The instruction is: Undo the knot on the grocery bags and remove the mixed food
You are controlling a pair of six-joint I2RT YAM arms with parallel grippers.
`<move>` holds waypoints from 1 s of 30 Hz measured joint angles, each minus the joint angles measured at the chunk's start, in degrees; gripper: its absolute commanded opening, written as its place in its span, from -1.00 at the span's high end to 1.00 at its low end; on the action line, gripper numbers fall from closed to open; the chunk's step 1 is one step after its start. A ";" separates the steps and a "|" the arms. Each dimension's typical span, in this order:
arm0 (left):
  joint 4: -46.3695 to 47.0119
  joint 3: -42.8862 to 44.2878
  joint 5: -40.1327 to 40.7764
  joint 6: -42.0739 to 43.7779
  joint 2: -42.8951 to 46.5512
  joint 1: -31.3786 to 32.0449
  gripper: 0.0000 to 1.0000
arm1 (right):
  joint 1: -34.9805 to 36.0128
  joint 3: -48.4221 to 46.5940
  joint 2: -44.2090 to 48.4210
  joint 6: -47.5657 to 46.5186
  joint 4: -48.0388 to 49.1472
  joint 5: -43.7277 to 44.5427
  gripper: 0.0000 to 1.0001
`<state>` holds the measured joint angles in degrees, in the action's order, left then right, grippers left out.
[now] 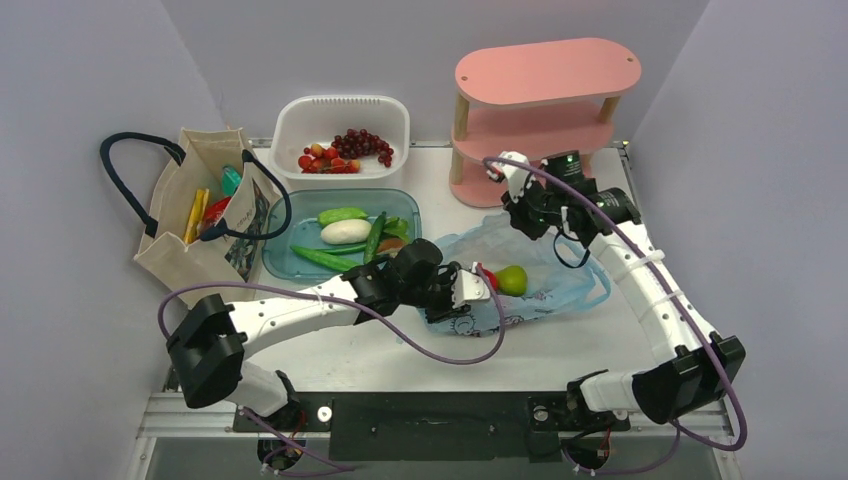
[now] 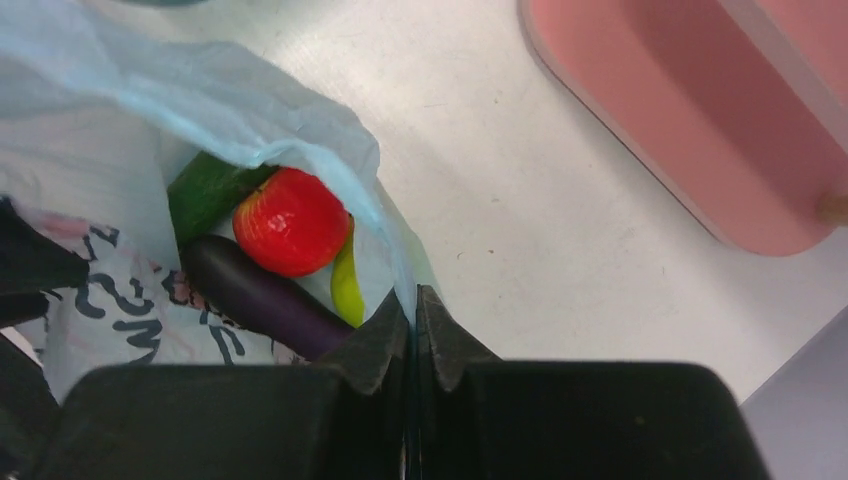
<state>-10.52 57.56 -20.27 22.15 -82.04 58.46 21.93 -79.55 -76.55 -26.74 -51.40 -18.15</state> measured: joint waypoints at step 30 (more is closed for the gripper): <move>-18.80 -9.33 0.28 27.63 19.47 12.28 0.10 | 2.86 16.92 27.71 23.08 -0.66 -11.19 1.00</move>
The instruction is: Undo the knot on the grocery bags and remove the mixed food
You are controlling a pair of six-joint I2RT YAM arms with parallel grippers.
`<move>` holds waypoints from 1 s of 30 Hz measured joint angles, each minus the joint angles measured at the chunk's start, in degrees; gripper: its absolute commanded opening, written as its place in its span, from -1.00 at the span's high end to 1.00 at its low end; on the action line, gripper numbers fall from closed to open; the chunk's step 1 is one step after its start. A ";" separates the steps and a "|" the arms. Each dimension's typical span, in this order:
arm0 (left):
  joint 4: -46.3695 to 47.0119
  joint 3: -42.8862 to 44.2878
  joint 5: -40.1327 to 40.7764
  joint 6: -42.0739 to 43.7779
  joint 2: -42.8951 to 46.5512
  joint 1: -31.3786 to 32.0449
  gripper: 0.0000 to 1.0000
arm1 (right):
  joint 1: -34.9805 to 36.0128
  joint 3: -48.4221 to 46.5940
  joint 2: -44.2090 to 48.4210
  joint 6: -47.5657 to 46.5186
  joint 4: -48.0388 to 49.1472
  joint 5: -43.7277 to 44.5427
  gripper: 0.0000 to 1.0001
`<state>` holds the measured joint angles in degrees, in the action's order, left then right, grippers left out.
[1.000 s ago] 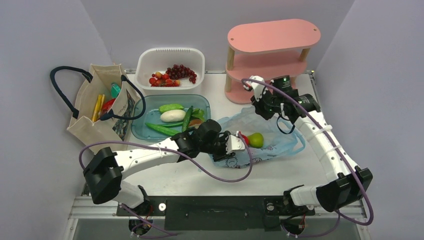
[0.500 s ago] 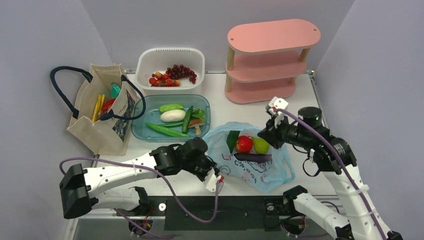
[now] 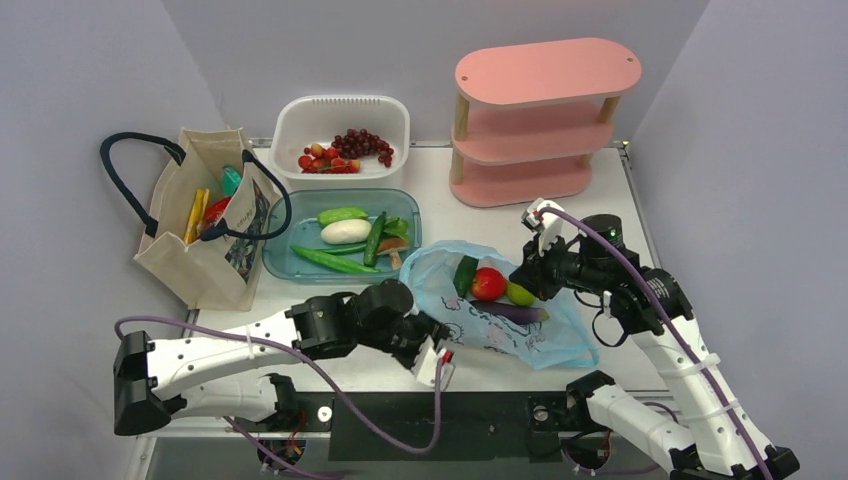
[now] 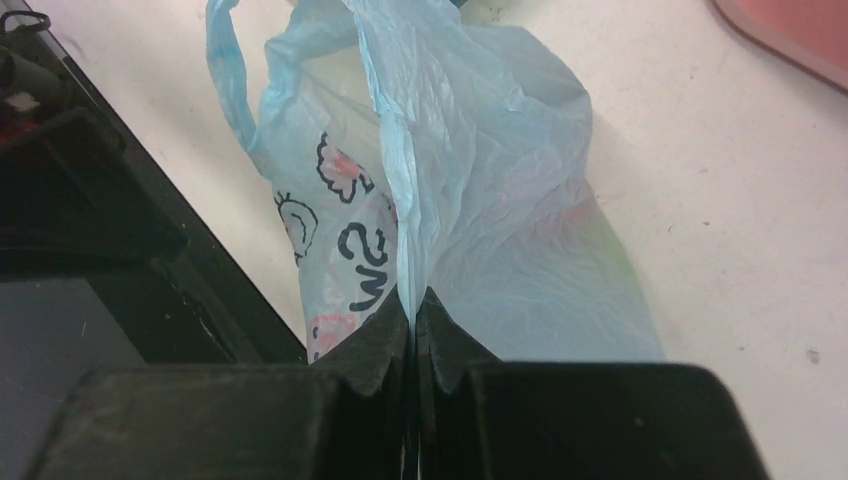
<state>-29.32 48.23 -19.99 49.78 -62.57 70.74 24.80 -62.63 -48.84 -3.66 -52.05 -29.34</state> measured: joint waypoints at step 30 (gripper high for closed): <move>5.70 -1.14 1.53 -7.74 -14.95 -0.74 0.07 | -0.37 -1.27 2.23 1.60 3.93 2.05 1.00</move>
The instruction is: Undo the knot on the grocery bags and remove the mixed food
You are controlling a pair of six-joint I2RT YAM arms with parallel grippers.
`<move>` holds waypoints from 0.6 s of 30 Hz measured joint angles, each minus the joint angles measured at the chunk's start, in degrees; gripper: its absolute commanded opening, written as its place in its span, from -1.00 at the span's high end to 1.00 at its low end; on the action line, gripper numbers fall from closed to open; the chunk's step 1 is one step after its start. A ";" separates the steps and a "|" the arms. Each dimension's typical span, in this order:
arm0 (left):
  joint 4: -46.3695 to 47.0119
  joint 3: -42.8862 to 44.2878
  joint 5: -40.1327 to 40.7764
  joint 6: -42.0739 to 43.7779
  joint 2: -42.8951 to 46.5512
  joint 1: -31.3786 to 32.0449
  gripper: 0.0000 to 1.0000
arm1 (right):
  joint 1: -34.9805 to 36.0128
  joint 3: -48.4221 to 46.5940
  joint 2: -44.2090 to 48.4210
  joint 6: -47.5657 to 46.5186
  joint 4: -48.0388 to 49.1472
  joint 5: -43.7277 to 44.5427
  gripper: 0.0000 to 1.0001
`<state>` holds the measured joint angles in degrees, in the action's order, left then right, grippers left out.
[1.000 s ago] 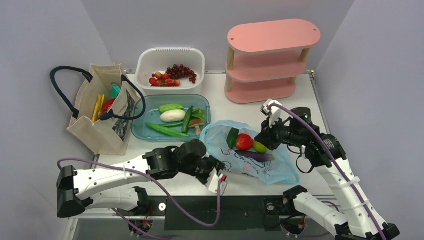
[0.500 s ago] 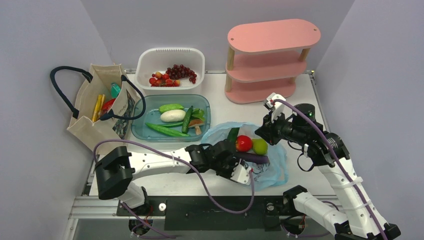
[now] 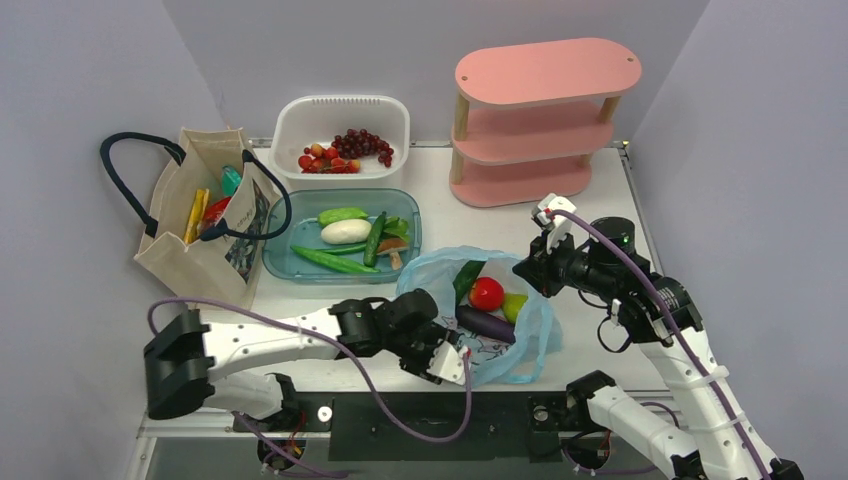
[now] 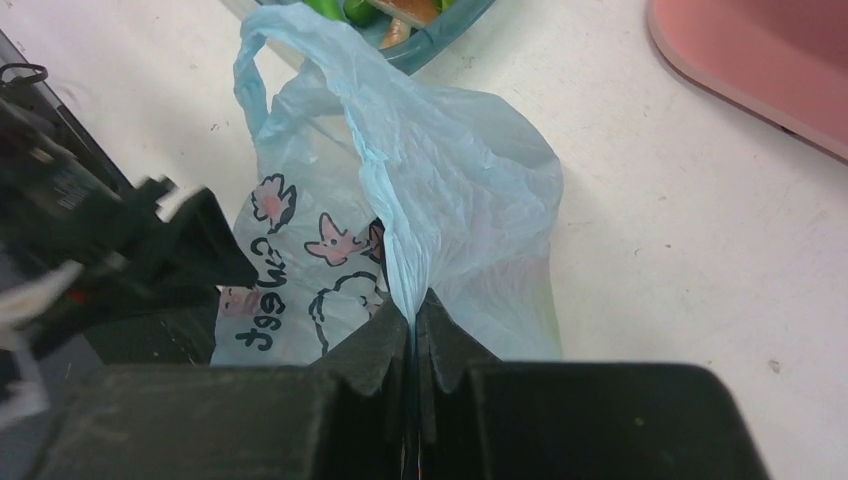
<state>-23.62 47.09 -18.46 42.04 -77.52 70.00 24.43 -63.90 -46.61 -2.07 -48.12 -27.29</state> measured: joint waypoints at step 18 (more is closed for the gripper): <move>14.86 11.98 4.96 -6.47 -11.69 -7.04 -0.09 | 0.42 3.87 1.53 -2.43 -0.57 -0.02 1.00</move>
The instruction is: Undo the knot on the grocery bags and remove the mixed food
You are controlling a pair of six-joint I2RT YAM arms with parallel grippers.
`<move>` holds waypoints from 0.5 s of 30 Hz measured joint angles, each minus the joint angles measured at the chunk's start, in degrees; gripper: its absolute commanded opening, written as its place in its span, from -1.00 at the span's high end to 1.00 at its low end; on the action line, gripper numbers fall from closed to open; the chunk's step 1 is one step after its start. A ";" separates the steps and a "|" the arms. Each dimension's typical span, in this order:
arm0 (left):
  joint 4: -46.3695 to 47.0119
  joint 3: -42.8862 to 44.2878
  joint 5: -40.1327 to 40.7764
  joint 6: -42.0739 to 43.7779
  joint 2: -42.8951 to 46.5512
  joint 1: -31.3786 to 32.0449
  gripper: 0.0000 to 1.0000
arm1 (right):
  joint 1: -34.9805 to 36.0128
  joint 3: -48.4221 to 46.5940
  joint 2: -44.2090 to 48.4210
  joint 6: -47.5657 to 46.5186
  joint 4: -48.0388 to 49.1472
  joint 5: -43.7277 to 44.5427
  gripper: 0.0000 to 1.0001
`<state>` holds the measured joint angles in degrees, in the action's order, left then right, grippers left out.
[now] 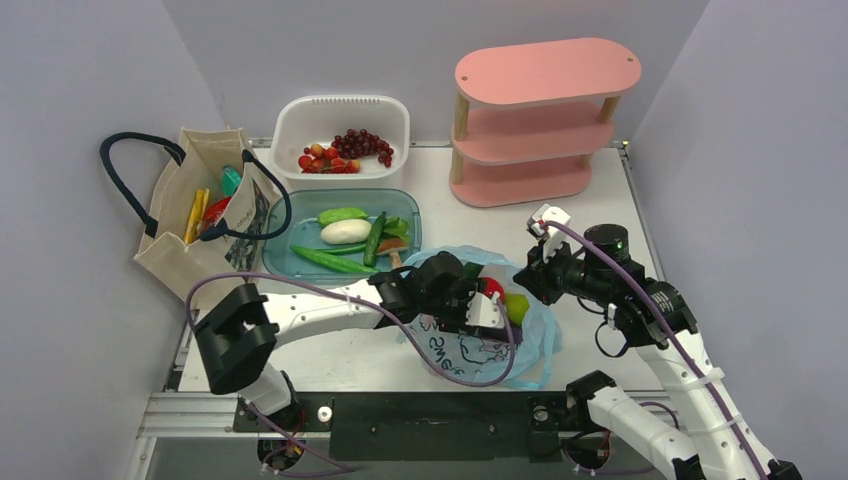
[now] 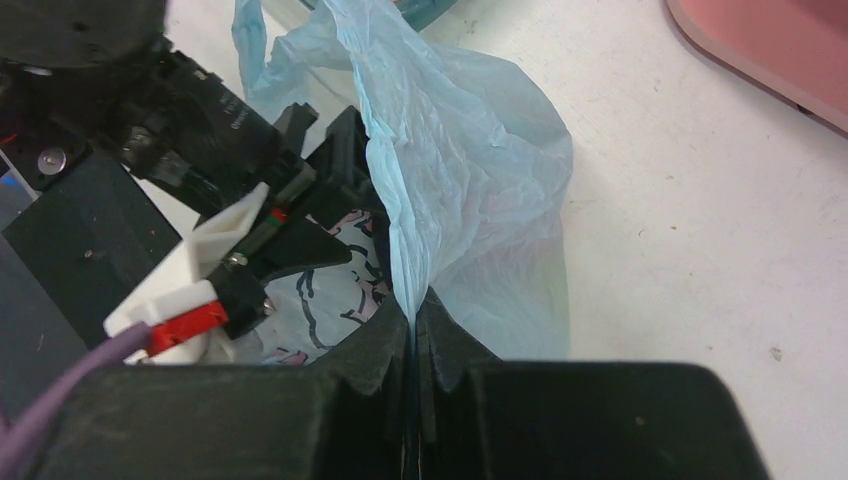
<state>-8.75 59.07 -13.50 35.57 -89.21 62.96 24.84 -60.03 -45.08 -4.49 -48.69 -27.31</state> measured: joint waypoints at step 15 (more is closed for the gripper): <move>-5.99 17.14 -14.80 21.20 -14.93 -8.31 -0.22 | -0.04 0.00 -6.21 -2.84 -1.11 0.57 1.00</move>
<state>-14.74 76.20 -28.29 56.77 -104.14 54.65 24.80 -60.03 -51.29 -7.33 -49.80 -26.74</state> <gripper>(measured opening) 0.602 0.004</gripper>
